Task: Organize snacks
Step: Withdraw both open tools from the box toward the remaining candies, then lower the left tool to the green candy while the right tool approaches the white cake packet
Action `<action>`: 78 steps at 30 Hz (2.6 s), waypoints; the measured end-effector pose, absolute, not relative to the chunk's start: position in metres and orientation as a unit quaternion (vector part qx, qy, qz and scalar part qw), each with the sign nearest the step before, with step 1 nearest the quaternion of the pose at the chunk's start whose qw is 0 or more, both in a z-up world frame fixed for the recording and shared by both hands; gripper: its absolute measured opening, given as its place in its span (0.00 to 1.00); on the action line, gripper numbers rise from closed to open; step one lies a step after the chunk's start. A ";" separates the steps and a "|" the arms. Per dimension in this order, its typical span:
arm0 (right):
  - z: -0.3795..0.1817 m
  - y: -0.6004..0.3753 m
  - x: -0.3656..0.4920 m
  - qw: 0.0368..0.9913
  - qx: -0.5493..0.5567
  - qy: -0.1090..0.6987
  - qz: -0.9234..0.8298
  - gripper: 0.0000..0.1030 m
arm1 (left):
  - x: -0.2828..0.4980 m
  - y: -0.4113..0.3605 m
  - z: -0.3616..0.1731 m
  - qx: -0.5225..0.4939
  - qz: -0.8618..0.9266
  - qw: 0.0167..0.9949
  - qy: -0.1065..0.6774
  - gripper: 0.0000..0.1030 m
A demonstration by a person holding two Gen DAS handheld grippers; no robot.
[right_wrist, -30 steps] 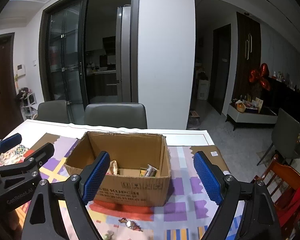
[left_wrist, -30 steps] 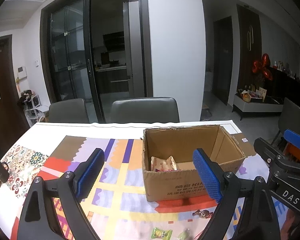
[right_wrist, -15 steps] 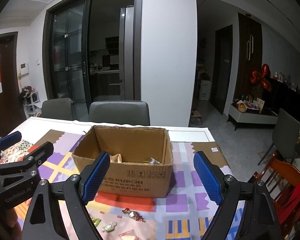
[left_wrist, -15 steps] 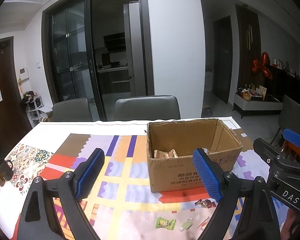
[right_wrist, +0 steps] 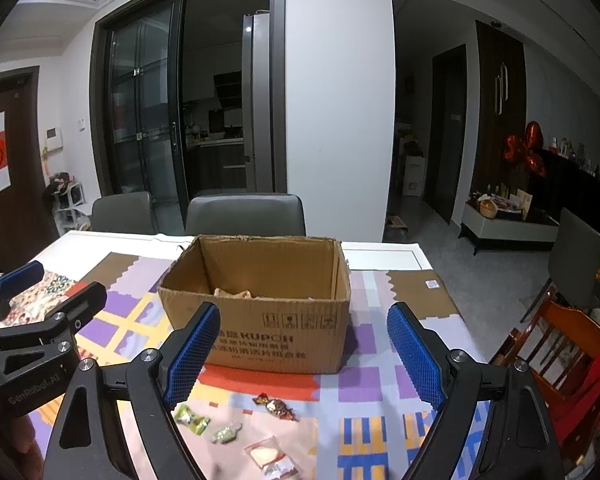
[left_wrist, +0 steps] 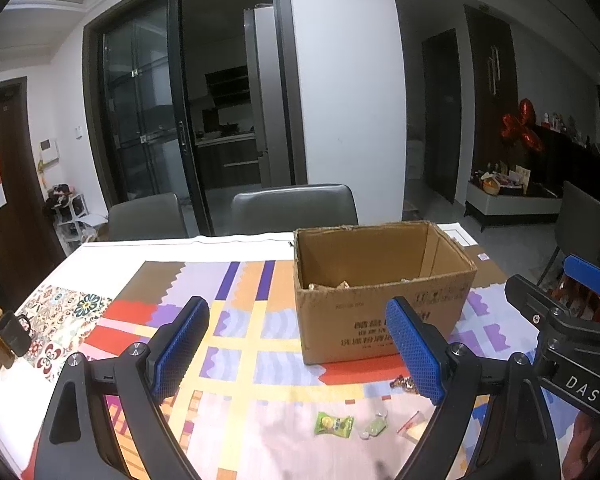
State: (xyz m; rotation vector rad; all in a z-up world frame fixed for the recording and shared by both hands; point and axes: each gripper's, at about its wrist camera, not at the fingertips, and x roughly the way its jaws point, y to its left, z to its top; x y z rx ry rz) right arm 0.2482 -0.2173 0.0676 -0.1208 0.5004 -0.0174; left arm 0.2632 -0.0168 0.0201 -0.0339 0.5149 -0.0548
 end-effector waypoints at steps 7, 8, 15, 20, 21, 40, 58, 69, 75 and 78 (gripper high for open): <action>0.058 -0.218 0.238 0.965 -0.070 0.254 -0.013 0.84 | 0.252 -0.019 0.007 -0.012 -0.033 0.965 0.261 0.88; 0.057 -0.217 0.237 0.964 -0.070 0.255 -0.013 0.84 | 0.251 -0.020 0.006 -0.011 -0.034 0.965 0.262 0.88; 0.049 -0.215 0.229 0.961 -0.081 0.262 -0.014 0.84 | 0.242 -0.018 -0.007 -0.003 -0.041 0.962 0.269 0.88; 0.040 -0.214 0.222 0.959 -0.085 0.268 -0.014 0.84 | 0.237 -0.018 -0.019 0.000 -0.048 0.961 0.274 0.88; 0.037 -0.213 0.221 0.959 -0.087 0.270 -0.014 0.84 | 0.237 -0.018 -0.022 0.000 -0.049 0.960 0.276 0.88; -0.027 -0.213 0.223 0.942 -0.089 0.323 -0.013 0.84 | 0.250 -0.021 -0.082 0.009 -0.085 0.941 0.328 0.88; -0.080 -0.215 0.232 0.925 -0.087 0.370 -0.007 0.84 | 0.262 -0.030 -0.126 0.010 -0.116 0.923 0.366 0.87; -0.108 -0.211 0.239 0.913 -0.087 0.398 0.001 0.84 | 0.278 -0.028 -0.146 -0.002 -0.132 0.911 0.391 0.83; -0.120 -0.210 0.242 0.908 -0.086 0.410 0.002 0.84 | 0.284 -0.034 -0.156 0.006 -0.134 0.906 0.402 0.83; -0.124 -0.212 0.245 0.906 -0.081 0.415 0.001 0.84 | 0.288 -0.037 -0.159 0.014 -0.130 0.904 0.407 0.81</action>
